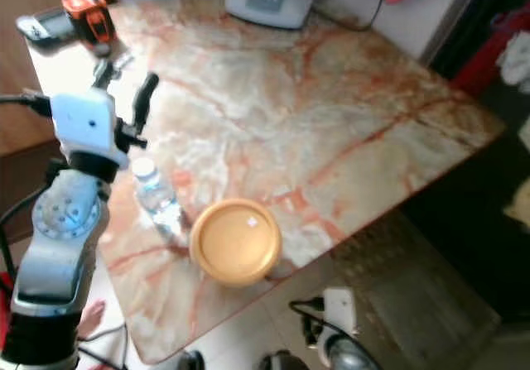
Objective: Restocking fridge
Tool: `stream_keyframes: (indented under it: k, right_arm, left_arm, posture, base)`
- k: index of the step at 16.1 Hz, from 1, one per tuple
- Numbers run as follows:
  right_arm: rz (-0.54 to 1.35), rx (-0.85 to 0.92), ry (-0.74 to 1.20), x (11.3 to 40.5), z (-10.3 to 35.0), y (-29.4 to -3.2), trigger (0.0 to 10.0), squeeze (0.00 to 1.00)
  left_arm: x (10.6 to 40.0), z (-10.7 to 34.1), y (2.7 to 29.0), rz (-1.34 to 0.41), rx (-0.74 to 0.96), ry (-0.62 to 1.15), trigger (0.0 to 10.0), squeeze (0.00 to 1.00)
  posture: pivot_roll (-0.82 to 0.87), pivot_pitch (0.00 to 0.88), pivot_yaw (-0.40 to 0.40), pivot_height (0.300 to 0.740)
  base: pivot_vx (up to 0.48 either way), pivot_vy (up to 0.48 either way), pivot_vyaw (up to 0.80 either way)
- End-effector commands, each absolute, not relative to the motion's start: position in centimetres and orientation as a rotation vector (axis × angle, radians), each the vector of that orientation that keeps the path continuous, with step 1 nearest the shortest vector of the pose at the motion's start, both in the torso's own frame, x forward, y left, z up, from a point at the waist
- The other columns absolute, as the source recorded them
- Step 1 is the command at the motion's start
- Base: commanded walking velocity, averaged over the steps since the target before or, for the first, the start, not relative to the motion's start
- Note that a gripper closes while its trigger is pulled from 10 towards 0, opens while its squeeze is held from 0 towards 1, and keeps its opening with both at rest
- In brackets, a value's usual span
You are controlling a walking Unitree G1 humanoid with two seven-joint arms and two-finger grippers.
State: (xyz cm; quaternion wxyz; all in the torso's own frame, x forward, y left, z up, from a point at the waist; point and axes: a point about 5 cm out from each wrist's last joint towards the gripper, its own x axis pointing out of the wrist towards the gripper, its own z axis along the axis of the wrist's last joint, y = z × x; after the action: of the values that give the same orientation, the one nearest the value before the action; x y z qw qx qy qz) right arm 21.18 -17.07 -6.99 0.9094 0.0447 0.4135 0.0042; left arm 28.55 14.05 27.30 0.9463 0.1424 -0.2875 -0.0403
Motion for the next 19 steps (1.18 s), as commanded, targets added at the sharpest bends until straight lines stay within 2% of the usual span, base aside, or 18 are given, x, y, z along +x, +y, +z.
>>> stream_keyframes:
  k: [1,4,7,8,9,12,14,19]
  right_arm:
    - [-0.014,0.075,0.897,20.1,-7.5,-18.2,10.0,0.00]
    - [-0.003,0.064,0.909,20.0,-7.6,-18.1,10.0,0.00]
    - [0.008,0.059,0.917,20.1,-7.6,-18.0,10.0,0.00]
    - [0.018,0.055,0.921,20.1,-7.6,-18.0,10.0,0.00]
    - [0.027,0.049,0.928,20.2,-7.6,-17.9,10.0,0.00]
    - [0.035,0.043,0.935,20.3,-7.5,-17.8,10.0,0.00]
    - [0.035,0.043,0.937,20.3,-7.5,-17.8,10.0,0.00]
    - [0.030,0.049,0.948,20.2,-7.6,-17.7,10.0,0.00]
  left_arm:
    - [28.4,29.0,12.7,-0.157,0.292,-0.581,10.0,0.00]
    - [28.9,32.0,11.6,-0.281,0.265,-0.466,10.0,0.00]
    - [29.7,32.7,13.2,-0.204,0.125,-0.300,10.0,0.00]
    - [30.0,32.5,13.8,-0.186,0.053,-0.187,10.0,0.00]
    - [30.0,31.8,13.8,-0.249,0.023,-0.055,10.0,0.00]
    - [28.7,30.9,13.2,-0.498,0.125,0.136,10.0,0.00]
    - [28.5,30.8,13.5,-0.536,0.124,0.186,10.0,0.00]
    - [28.0,31.6,14.6,-0.582,0.296,0.288,10.0,0.00]
  posture:
    - [0.09,0.214,-0.087,0.740]
    - [0.14,0.212,-0.080,0.740]
    - [0.17,0.214,-0.080,0.740]
    - [0.18,0.212,-0.080,0.740]
    - [0.19,0.211,-0.080,0.740]
    - [0.20,0.207,-0.071,0.740]
    - [0.20,0.207,-0.066,0.740]
    - [0.21,0.209,-0.052,0.740]
  base:
    - [0.000,0.000,0.00]
    - [0.000,0.000,0.00]
    - [0.000,0.000,0.00]
    - [0.000,0.000,0.00]
    - [0.000,0.000,0.00]
    - [0.000,0.000,0.00]
    - [0.000,0.000,0.00]
    - [0.000,0.000,0.00]
